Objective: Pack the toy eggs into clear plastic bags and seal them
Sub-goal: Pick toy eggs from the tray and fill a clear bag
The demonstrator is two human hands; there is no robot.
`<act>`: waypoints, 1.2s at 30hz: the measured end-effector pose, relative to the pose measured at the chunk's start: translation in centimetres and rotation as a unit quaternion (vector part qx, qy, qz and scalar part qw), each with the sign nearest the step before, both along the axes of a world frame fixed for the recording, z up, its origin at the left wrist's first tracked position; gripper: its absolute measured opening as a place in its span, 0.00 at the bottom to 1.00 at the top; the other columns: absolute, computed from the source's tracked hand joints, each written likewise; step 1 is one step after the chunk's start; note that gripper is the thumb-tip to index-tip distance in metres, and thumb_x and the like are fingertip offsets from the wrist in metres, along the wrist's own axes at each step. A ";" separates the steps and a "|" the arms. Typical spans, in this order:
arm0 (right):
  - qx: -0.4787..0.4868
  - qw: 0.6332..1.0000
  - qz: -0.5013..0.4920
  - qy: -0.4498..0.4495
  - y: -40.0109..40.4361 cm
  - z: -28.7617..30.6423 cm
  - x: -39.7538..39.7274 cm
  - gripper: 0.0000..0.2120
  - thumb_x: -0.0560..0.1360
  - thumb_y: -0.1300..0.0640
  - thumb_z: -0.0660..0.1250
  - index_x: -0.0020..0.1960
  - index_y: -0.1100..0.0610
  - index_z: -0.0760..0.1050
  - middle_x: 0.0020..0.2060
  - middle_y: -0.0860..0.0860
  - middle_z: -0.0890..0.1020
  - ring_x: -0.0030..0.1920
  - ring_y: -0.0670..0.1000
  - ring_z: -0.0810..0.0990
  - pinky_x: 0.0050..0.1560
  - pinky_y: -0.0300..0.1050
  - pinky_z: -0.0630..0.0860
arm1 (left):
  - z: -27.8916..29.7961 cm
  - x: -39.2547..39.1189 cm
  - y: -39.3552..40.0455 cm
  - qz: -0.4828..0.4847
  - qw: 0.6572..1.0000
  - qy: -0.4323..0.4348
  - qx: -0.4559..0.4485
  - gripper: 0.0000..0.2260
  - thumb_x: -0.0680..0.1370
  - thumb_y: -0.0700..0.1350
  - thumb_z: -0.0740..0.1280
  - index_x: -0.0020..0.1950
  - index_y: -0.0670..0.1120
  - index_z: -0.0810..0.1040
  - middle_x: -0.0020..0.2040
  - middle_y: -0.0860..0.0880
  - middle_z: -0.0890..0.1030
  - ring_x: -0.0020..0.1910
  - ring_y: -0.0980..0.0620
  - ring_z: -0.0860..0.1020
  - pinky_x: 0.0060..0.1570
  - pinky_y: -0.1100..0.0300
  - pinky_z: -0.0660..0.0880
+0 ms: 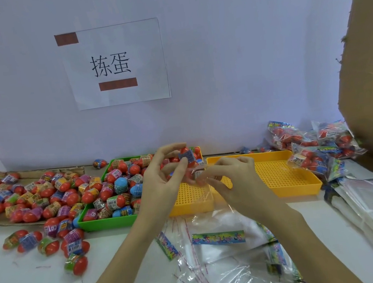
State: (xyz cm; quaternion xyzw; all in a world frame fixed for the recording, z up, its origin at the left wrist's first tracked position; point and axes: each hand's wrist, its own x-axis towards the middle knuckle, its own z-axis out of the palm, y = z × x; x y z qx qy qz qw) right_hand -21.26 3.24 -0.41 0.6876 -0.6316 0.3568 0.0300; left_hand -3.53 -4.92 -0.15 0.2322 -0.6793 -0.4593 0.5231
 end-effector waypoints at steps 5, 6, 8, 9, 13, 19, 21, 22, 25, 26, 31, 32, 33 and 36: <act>-0.057 0.998 0.017 0.003 0.0 0.2 0.4 0.05 0.81 0.53 0.72 0.53 0.44 0.86 0.47 0.40 0.82 0.52 0.43 0.78 0.67 0.55 0.63 | -0.5 -0.1 0.3 0.010 0.998 -0.028 -0.049 0.12 0.83 0.40 0.71 0.64 0.52 0.81 0.54 0.42 0.84 0.30 0.61 0.81 0.26 0.65 0.75; -0.068 0.998 0.018 0.002 0.1 0.2 0.4 0.05 0.80 0.53 0.73 0.53 0.45 0.86 0.48 0.41 0.83 0.52 0.45 0.79 0.67 0.56 0.64 | -0.6 -0.1 0.2 0.017 0.997 -0.041 -0.061 0.12 0.83 0.41 0.71 0.64 0.54 0.81 0.53 0.43 0.84 0.30 0.61 0.80 0.27 0.65 0.75; -0.083 0.996 0.016 0.001 0.1 0.3 0.5 0.05 0.80 0.54 0.73 0.52 0.46 0.86 0.47 0.43 0.83 0.51 0.47 0.80 0.66 0.57 0.64 | -0.8 -0.1 0.2 0.029 0.993 -0.068 -0.089 0.13 0.83 0.42 0.72 0.64 0.56 0.81 0.52 0.46 0.84 0.32 0.61 0.81 0.30 0.64 0.76; -0.089 0.996 0.013 0.002 0.2 0.3 0.5 0.04 0.80 0.54 0.74 0.52 0.46 0.86 0.47 0.44 0.83 0.51 0.48 0.80 0.65 0.58 0.65 | -0.9 -0.2 0.2 0.035 0.991 -0.082 -0.104 0.13 0.83 0.42 0.72 0.64 0.57 0.81 0.53 0.48 0.83 0.35 0.59 0.82 0.29 0.61 0.77; -0.109 0.994 -0.001 0.009 0.1 0.3 0.6 0.03 0.79 0.56 0.75 0.51 0.49 0.87 0.47 0.45 0.84 0.51 0.50 0.81 0.63 0.60 0.67 | -1.1 -0.5 0.2 0.048 0.985 -0.105 -0.132 0.14 0.83 0.41 0.71 0.65 0.56 0.81 0.57 0.56 0.81 0.51 0.50 0.83 0.31 0.53 0.82; -0.134 0.991 -0.004 0.017 0.0 0.2 0.8 0.03 0.79 0.57 0.75 0.51 0.51 0.85 0.48 0.45 0.84 0.49 0.49 0.82 0.62 0.59 0.69 | -1.0 -0.5 0.2 0.071 0.968 -0.134 -0.201 0.11 0.84 0.40 0.70 0.66 0.49 0.81 0.58 0.56 0.81 0.55 0.53 0.82 0.37 0.56 0.83; -0.136 0.991 0.002 0.014 0.0 0.2 0.7 0.03 0.79 0.57 0.74 0.51 0.50 0.83 0.47 0.43 0.84 0.48 0.47 0.81 0.62 0.57 0.69 | -1.0 -0.4 0.2 0.086 0.950 -0.166 -0.250 0.10 0.85 0.41 0.68 0.65 0.47 0.82 0.58 0.55 0.81 0.54 0.53 0.81 0.44 0.59 0.81; -0.139 0.990 0.003 0.013 -0.1 0.1 0.7 0.03 0.79 0.57 0.74 0.51 0.50 0.82 0.46 0.42 0.83 0.47 0.46 0.81 0.62 0.56 0.68 | -1.1 -0.4 0.3 0.093 0.938 -0.186 -0.277 0.09 0.85 0.42 0.67 0.65 0.46 0.82 0.58 0.54 0.80 0.54 0.53 0.79 0.49 0.60 0.79; -0.151 0.988 0.000 0.015 -0.1 0.1 0.6 0.03 0.79 0.58 0.74 0.50 0.51 0.81 0.44 0.41 0.82 0.47 0.46 0.80 0.61 0.54 0.69 | -1.3 -0.3 0.5 0.127 0.891 -0.233 -0.367 0.10 0.85 0.46 0.65 0.64 0.45 0.82 0.57 0.53 0.81 0.56 0.52 0.77 0.58 0.57 0.73; -0.152 0.988 0.001 0.016 -0.1 0.1 0.6 0.03 0.79 0.57 0.74 0.50 0.51 0.81 0.44 0.42 0.82 0.47 0.46 0.80 0.61 0.53 0.68 | -1.3 -0.3 0.5 0.143 0.877 -0.241 -0.391 0.11 0.85 0.47 0.65 0.63 0.46 0.82 0.57 0.54 0.81 0.57 0.52 0.78 0.59 0.57 0.71; -0.164 0.986 -0.001 0.031 -0.1 0.1 0.7 0.03 0.80 0.59 0.73 0.51 0.52 0.81 0.46 0.42 0.82 0.48 0.48 0.81 0.60 0.51 0.68 | -1.8 -0.1 0.1 0.191 0.843 -0.246 -0.439 0.13 0.80 0.49 0.71 0.64 0.49 0.80 0.60 0.56 0.81 0.61 0.53 0.78 0.64 0.52 0.64; -0.168 0.985 -0.001 0.033 -0.1 0.1 0.8 0.03 0.80 0.59 0.73 0.51 0.52 0.81 0.46 0.42 0.82 0.48 0.48 0.81 0.60 0.51 0.67 | -1.9 -0.1 -0.1 0.195 0.837 -0.247 -0.447 0.14 0.80 0.48 0.73 0.64 0.49 0.80 0.61 0.55 0.81 0.62 0.52 0.78 0.65 0.51 0.64; -0.170 0.985 -0.002 0.036 -0.1 0.1 0.7 0.03 0.80 0.59 0.73 0.51 0.52 0.81 0.46 0.42 0.82 0.48 0.49 0.81 0.60 0.50 0.67 | -2.0 -0.1 -0.3 0.197 0.834 -0.246 -0.453 0.14 0.79 0.48 0.74 0.64 0.48 0.81 0.62 0.54 0.81 0.63 0.51 0.77 0.65 0.51 0.64; -0.167 0.985 -0.003 0.042 0.0 0.1 0.7 0.04 0.80 0.59 0.73 0.51 0.51 0.81 0.46 0.43 0.82 0.48 0.49 0.81 0.59 0.51 0.66 | -2.1 -0.2 -0.7 0.197 0.834 -0.234 -0.460 0.11 0.79 0.47 0.75 0.60 0.46 0.83 0.69 0.47 0.77 0.69 0.46 0.72 0.65 0.49 0.67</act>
